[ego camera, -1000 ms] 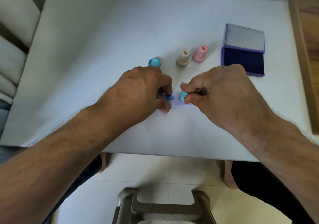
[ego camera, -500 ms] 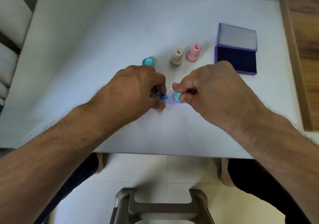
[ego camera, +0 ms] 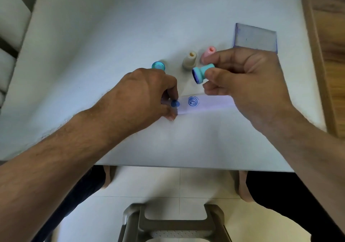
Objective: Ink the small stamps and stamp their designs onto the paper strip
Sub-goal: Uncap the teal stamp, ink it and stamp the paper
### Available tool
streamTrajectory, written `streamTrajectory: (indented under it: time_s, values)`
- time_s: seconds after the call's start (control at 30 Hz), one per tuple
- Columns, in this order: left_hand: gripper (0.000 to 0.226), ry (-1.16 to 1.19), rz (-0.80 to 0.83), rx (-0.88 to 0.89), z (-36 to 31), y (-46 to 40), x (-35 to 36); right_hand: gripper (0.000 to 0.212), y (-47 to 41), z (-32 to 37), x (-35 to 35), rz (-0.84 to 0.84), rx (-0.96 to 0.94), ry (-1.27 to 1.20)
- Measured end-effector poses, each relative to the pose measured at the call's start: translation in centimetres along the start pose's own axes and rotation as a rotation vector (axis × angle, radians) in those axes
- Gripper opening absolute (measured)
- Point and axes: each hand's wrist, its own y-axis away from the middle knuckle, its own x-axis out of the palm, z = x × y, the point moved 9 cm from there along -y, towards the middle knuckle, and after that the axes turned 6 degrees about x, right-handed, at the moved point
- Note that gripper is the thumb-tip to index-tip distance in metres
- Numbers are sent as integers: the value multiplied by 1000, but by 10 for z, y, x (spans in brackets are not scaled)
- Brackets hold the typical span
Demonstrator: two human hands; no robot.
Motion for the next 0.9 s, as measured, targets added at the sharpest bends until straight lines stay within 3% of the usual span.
streamTrajectory:
  time_s: [0.13, 0.43, 0.6, 0.77, 0.9]
  values:
    - [27, 38, -24, -21, 3, 2, -2, 15, -3, -22, 6, 15, 198, -313]
    - [31, 37, -30, -11, 1, 1, -7, 11, -2, -45, 7, -16, 341, -561]
    - [16, 208, -314, -91, 14, 5, -37, 9, -2, -48, 8, -21, 362, -610]
    - [25, -2, -512, -38, 24, 2, -51, 8, -3, -43, 11, 9, 342, -652]
    - [41, -113, -454, -41, 29, -6, -39, 6, -3, -39, 13, 41, 321, -686]
